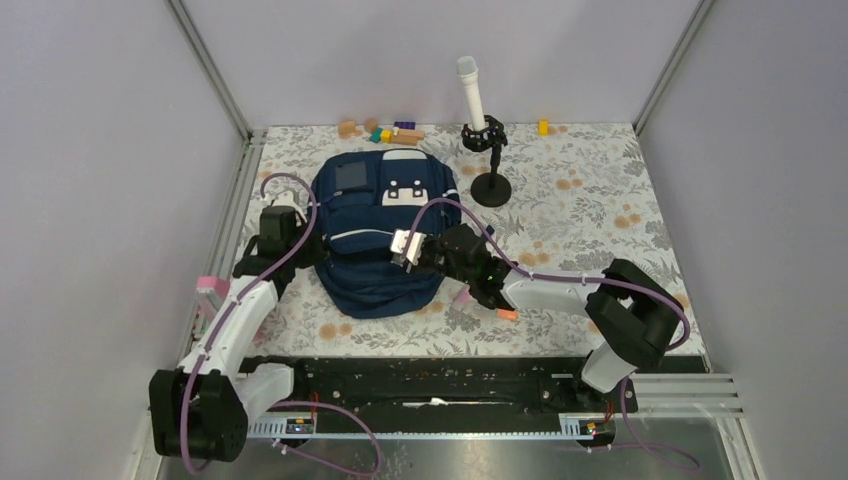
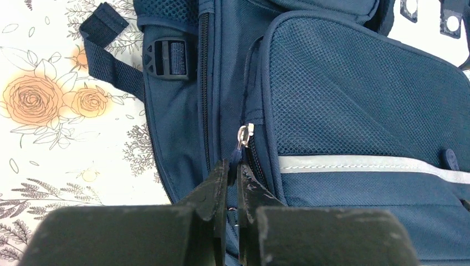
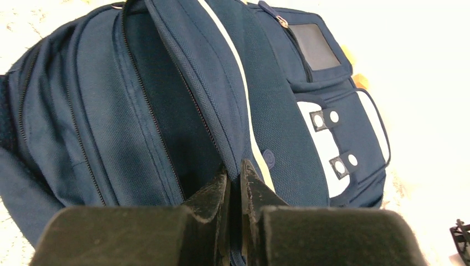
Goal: Pack the student bag
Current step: Unzip the student bag at the center of the board.
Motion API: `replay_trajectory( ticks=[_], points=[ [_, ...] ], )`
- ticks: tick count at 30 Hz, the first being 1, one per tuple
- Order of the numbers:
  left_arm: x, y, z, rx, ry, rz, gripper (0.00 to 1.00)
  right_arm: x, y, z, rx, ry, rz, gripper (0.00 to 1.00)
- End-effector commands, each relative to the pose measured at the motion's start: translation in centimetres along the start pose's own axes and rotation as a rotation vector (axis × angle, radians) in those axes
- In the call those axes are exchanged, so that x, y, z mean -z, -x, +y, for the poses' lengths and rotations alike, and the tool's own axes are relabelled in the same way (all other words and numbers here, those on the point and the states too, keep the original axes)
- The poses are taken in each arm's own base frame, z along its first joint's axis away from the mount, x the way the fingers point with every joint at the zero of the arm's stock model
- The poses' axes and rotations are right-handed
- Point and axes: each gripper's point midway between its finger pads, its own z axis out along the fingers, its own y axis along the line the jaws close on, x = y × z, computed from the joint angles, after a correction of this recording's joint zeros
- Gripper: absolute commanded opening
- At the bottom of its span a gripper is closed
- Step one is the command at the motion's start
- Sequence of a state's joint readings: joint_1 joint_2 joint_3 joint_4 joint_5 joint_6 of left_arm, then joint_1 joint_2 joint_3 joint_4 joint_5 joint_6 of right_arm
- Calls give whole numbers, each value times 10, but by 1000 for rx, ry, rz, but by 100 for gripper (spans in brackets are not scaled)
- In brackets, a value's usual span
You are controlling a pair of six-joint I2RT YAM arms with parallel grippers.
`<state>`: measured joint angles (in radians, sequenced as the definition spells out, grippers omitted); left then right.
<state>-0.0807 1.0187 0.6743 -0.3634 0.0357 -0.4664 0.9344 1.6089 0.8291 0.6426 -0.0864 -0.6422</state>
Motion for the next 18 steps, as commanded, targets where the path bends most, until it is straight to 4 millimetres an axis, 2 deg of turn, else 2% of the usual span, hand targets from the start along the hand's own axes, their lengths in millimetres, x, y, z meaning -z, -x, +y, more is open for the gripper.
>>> replay_trajectory(
  ticks=[1,6,7,10,11,13,14,17,18],
  points=[
    [-5,70,19,-11,99,-216,0,15,43,-27,-66,-64,-141,0],
    [-17,88,14,-40,97,-211,0,15,50,-25,-101,-52,-170,0],
    [-16,97,18,-41,108,-220,0,15,50,-25,-107,-50,-172,0],
    [-12,109,12,-55,107,-206,0,15,52,-29,-133,-62,-176,0],
    [-8,112,8,-60,98,-196,11,15,52,-30,-143,-64,-174,0],
    [5,116,0,-69,76,-183,46,15,50,-33,-166,-71,-168,0],
    [16,120,-4,-76,61,-197,57,15,49,-34,-178,-73,-166,0],
    [42,121,-19,-117,-17,-236,74,16,48,-40,-214,-78,-169,0],
    [49,118,-26,-141,-64,-237,76,17,48,-42,-226,-74,-173,0]
  ],
)
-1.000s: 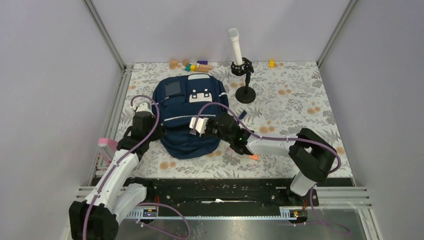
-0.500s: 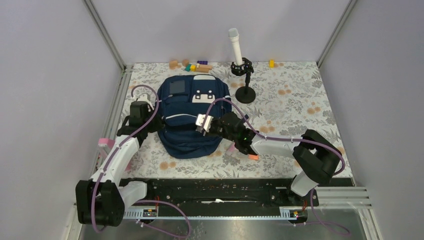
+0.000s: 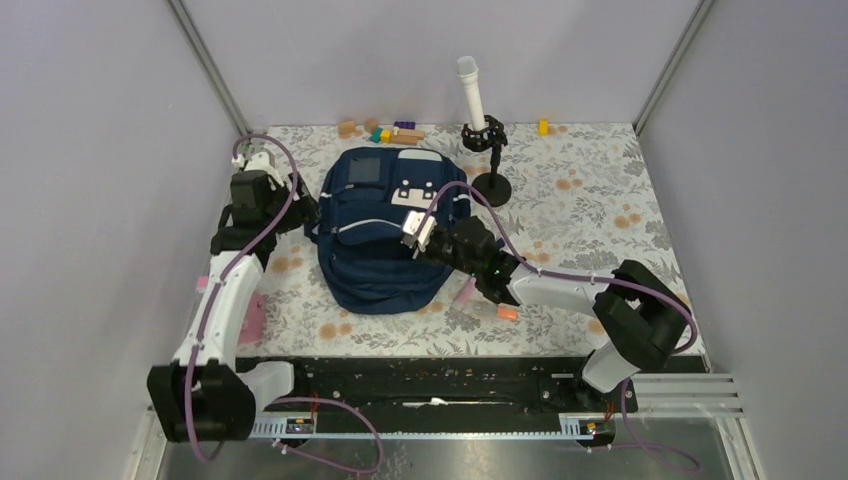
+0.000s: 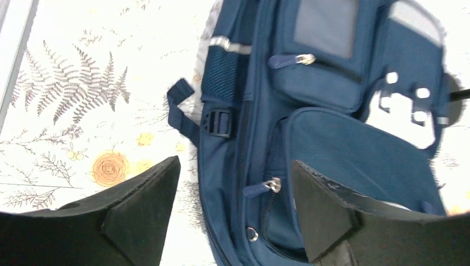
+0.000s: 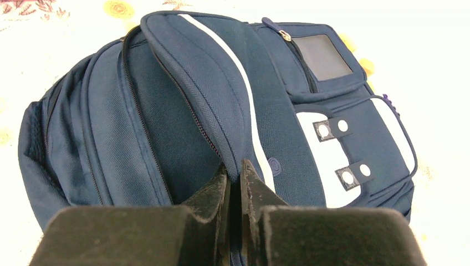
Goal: Pack the student bag
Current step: Unzip the student bag at the center of the board.
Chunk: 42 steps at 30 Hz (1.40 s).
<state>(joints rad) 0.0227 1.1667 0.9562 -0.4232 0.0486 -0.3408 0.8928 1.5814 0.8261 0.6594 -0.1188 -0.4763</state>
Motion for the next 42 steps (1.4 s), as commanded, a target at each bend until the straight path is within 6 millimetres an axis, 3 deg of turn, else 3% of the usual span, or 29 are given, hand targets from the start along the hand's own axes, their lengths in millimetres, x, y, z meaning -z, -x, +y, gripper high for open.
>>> replay_trajectory(
  ticks=[1,8,12,16,19,24,30,32,37,38,41,42],
  points=[
    [48,31,-30,-98,-151,-145,78,10,48,-23,-68,-29,-149,0],
    [59,-26,-85,-480,-383,-62,78,13,54,-28,-145,46,-175,0],
    [75,-32,-116,-605,-543,-120,81,15,55,-27,-188,101,-175,0],
    [82,-38,-132,-728,-628,-167,85,19,55,-23,-220,133,-181,0],
    [78,-62,-145,-782,-712,-106,89,20,56,-20,-248,162,-186,0],
    [61,-83,-149,-893,-645,-40,91,22,57,-16,-259,188,-189,0],
    [35,-61,-146,-1002,-379,-158,90,27,60,-15,-267,192,-193,0],
    [28,-57,-148,-1003,-356,-167,83,30,61,-15,-277,189,-196,0],
    [11,-62,-145,-1008,-296,-101,35,40,62,-14,-290,170,-212,3],
    [8,-64,-145,-1007,-296,-91,27,42,63,-14,-292,171,-211,7],
    [7,-66,-146,-989,-297,-57,0,49,56,-17,-346,133,-165,36],
    [8,-65,-146,-978,-289,-50,0,52,53,-18,-380,112,-140,42]
  ],
)
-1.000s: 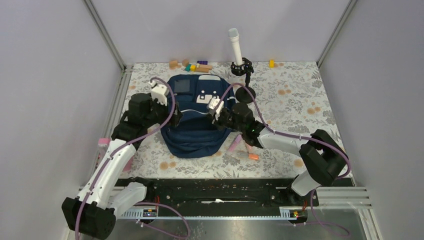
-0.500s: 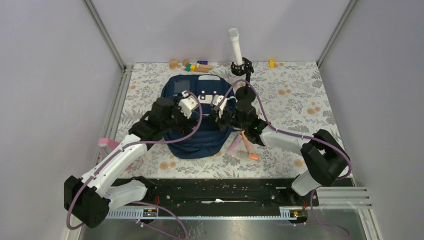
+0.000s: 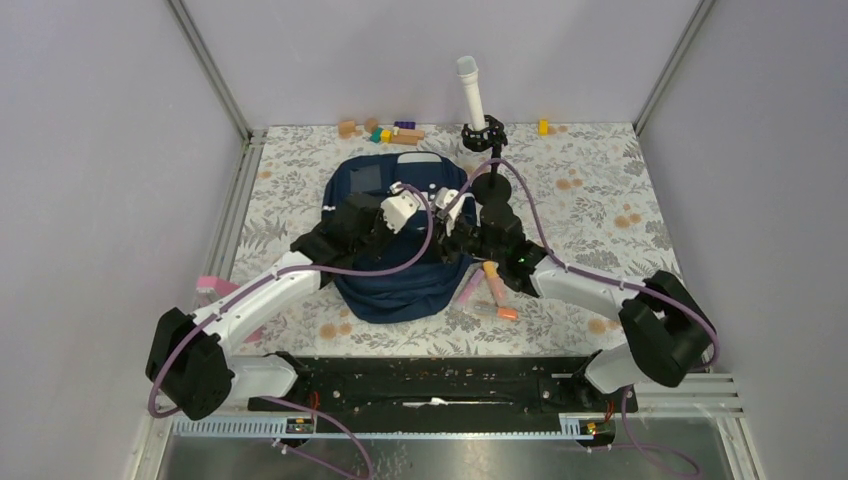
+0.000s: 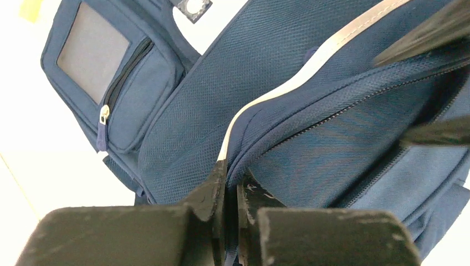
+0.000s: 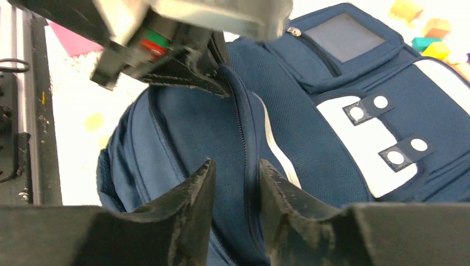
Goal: Pack the student bag
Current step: Unzip the student bag at the center of the board, then pick up the stationery from the center of the board.
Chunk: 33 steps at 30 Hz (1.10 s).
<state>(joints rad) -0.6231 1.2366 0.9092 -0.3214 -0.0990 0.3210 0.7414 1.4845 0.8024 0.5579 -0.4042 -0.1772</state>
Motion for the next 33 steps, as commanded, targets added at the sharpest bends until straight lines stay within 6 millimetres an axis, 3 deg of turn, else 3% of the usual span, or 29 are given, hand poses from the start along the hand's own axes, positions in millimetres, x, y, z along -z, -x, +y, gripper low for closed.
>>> replay_trajectory(
  ticks=[1,3,4,11,15,18,24,33],
  points=[
    [6,17,30,68,121,-3,0,26,48,4,-70,-44,-100,47],
    [10,14,31,90,123,20,0,39,37,-2,-124,-119,-55,66],
    [12,11,32,98,125,39,0,49,37,-5,-139,-163,-55,70],
    [31,2,43,202,154,90,0,127,-13,-17,-295,-465,61,76],
    [37,4,48,274,152,106,0,175,-67,-27,-409,-711,240,75],
    [40,9,43,291,113,96,0,201,-98,-29,-445,-832,358,73],
    [43,10,42,303,104,97,0,194,-113,-32,-483,-870,445,69],
    [46,11,41,310,101,84,0,148,-150,-28,-514,-791,625,65]
  ],
)
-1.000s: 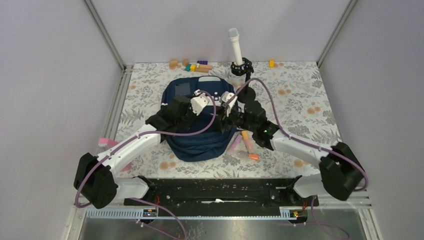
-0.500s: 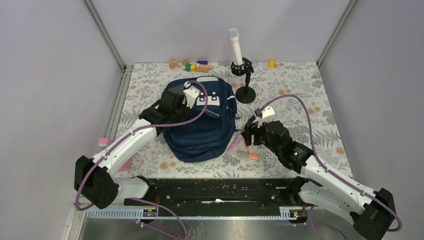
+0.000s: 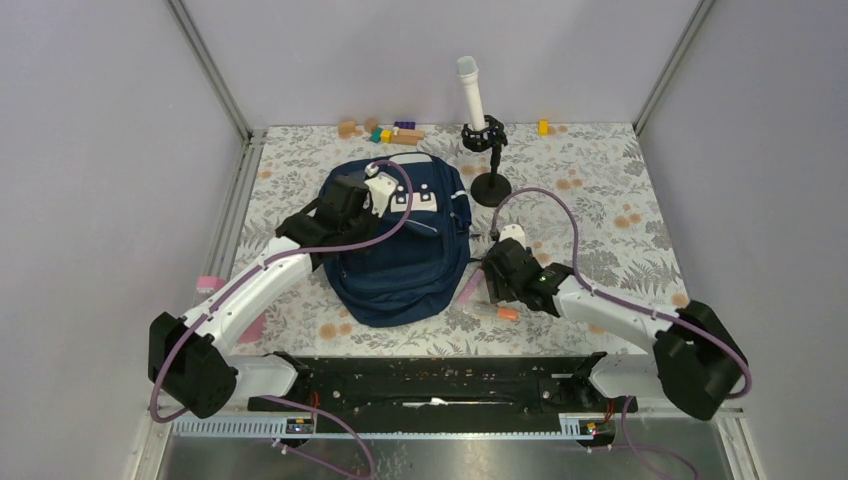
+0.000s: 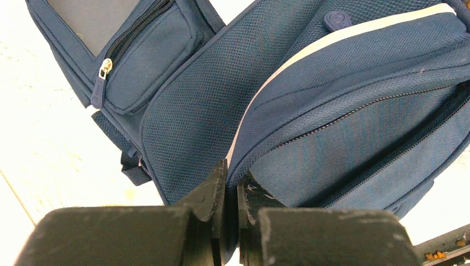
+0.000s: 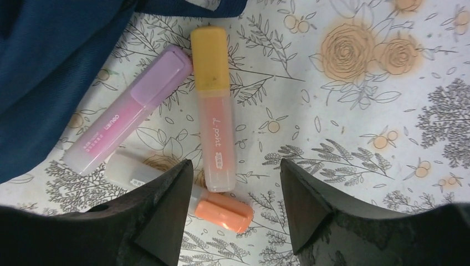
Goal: Pack the student bag
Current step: Pick up the stationery from the center of the board.
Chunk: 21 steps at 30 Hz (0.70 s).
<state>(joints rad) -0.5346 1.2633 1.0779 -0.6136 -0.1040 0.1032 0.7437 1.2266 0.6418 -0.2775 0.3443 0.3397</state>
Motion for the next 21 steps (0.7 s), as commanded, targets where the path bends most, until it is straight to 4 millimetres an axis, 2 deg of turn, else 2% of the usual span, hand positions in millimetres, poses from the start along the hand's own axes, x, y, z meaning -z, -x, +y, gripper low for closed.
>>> replay_trajectory(
  ticks=[1,7,14,21],
  points=[
    [24,25,14,56,47,-88,0,-10,17,21,-19,45,-6,65],
    [22,24,14,53,46,-82,0,-28,4,37,27,69,71,62],
    [22,23,14,54,47,-80,0,-38,-1,37,26,46,97,56],
    [22,23,14,54,49,-80,0,-42,-8,27,5,-10,103,39]
  ],
)
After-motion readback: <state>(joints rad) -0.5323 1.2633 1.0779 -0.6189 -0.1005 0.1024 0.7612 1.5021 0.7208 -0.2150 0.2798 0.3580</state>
